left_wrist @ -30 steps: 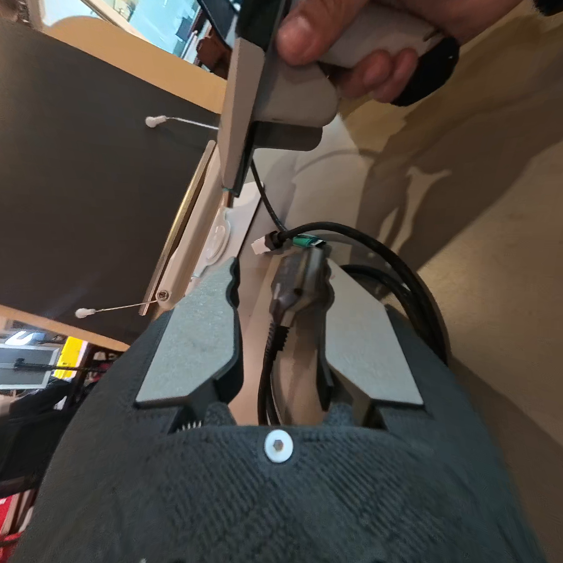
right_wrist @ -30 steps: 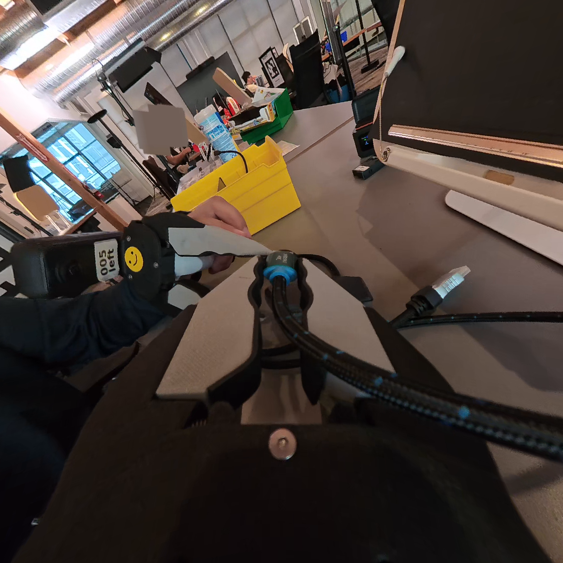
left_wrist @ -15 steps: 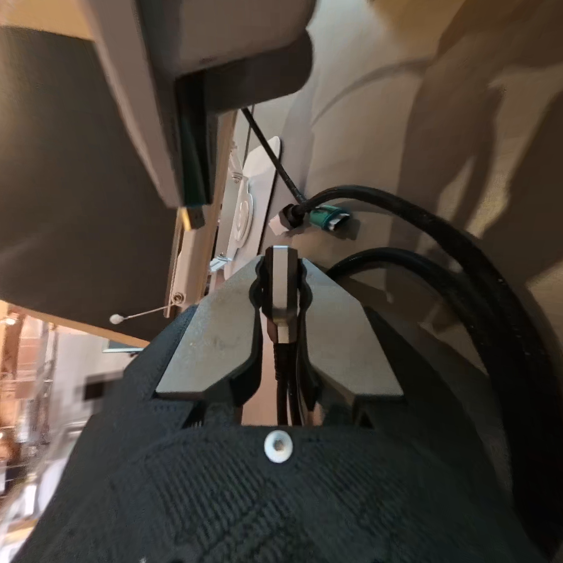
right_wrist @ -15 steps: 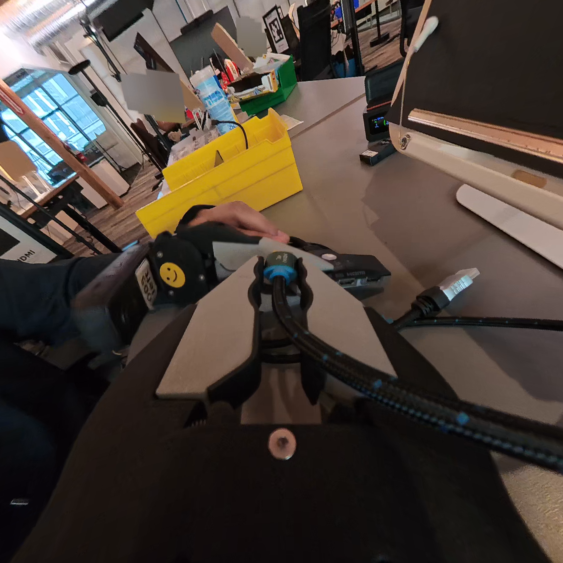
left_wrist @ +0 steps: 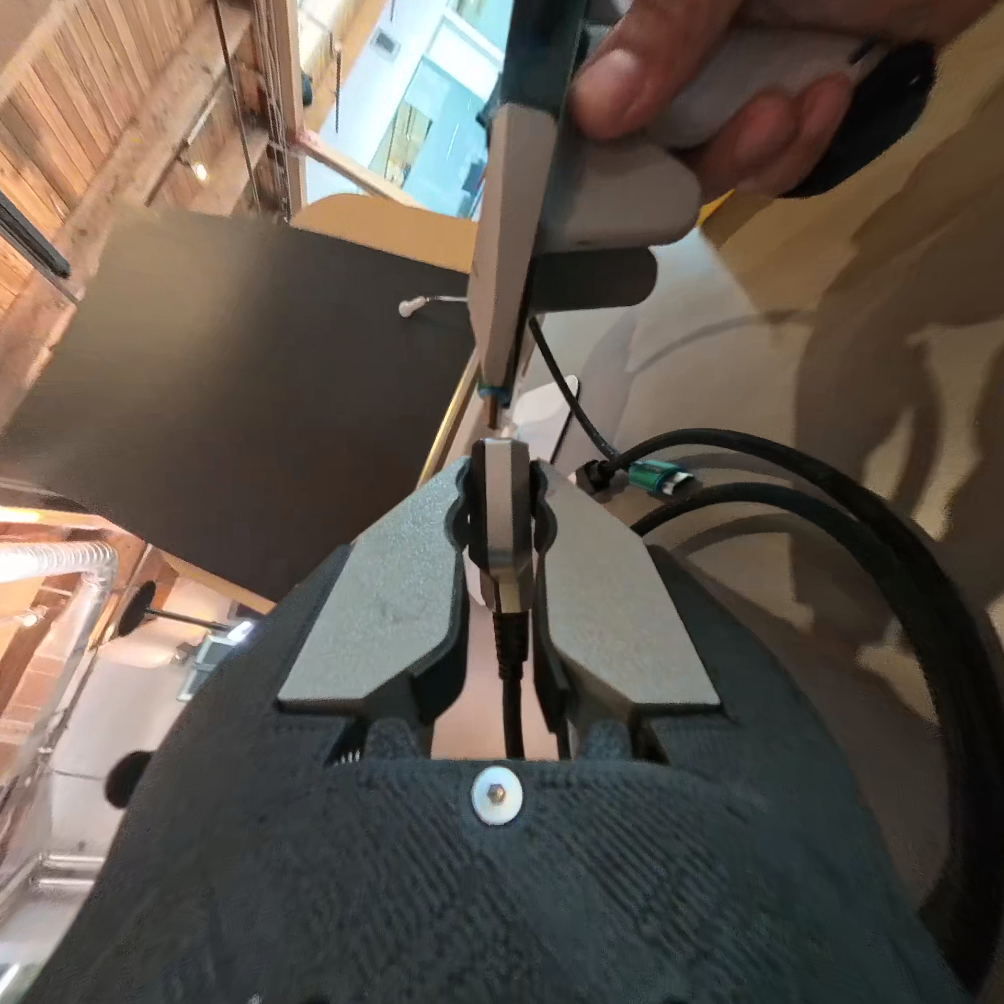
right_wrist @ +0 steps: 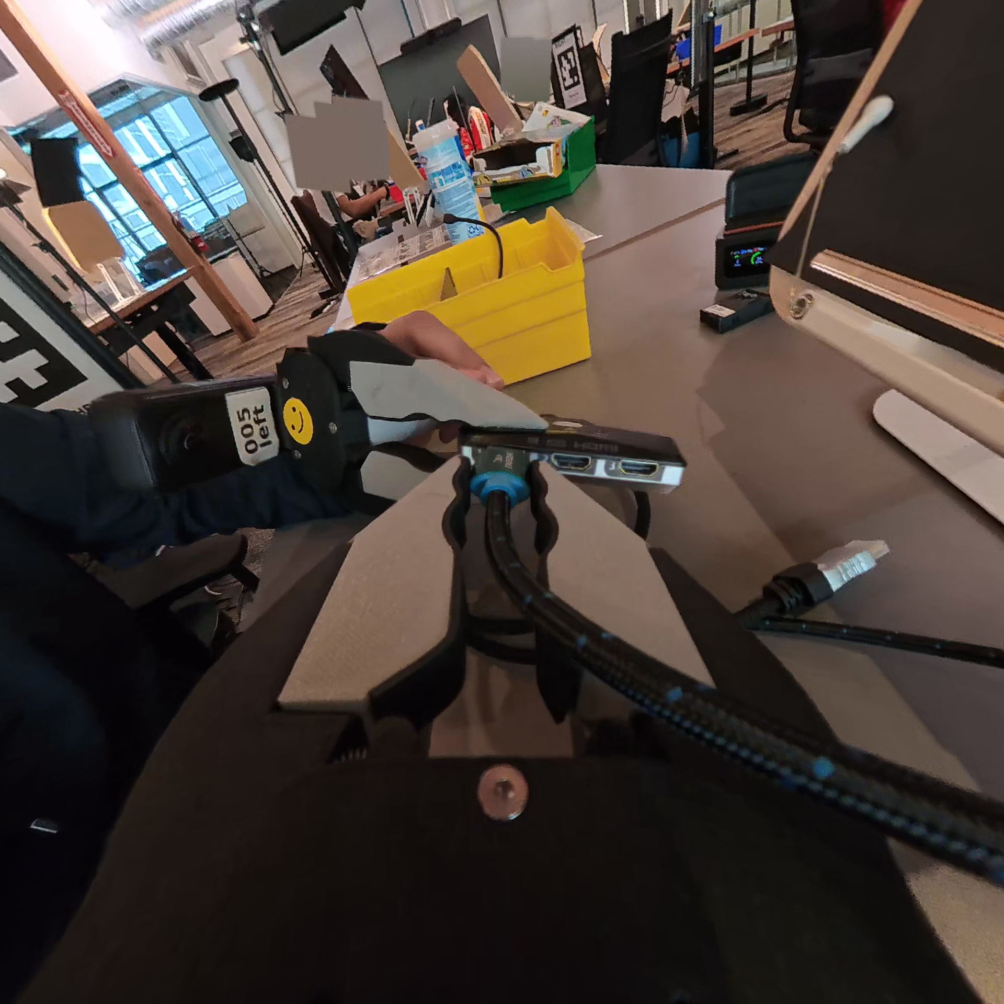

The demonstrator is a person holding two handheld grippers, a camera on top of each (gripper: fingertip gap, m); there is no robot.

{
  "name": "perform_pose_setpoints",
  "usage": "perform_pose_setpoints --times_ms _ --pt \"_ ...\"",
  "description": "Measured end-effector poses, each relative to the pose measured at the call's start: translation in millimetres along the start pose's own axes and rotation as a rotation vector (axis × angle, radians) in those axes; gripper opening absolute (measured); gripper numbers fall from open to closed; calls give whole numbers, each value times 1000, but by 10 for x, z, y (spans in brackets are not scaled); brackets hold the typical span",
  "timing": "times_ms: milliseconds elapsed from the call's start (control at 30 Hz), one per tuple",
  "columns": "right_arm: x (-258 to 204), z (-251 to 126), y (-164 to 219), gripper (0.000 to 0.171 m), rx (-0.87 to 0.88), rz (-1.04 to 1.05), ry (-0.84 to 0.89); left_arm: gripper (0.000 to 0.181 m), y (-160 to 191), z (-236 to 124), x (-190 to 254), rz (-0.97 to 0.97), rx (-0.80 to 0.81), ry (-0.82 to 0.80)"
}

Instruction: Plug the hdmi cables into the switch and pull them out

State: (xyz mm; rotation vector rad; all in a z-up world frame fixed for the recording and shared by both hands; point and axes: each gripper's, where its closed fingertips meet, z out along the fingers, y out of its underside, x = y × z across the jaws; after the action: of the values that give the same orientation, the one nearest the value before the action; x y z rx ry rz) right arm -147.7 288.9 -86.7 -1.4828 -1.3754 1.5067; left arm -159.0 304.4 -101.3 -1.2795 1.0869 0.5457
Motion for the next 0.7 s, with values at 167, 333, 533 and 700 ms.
perform_pose_setpoints --times_ms 167,333,533,700 --pt "-93 8 -5 19 -14 -59 -21 18 -88 -40 -29 28 41 -27" --pt "-113 6 -12 19 -9 -74 -29 18 -102 -48 -39 35 45 -40" --pt "-156 -9 -22 19 -12 -105 -39 17 -144 -70 -45 38 61 -41" --pt "-205 -16 -4 19 -33 -162 -43 18 -187 -110 -16 3 102 1"
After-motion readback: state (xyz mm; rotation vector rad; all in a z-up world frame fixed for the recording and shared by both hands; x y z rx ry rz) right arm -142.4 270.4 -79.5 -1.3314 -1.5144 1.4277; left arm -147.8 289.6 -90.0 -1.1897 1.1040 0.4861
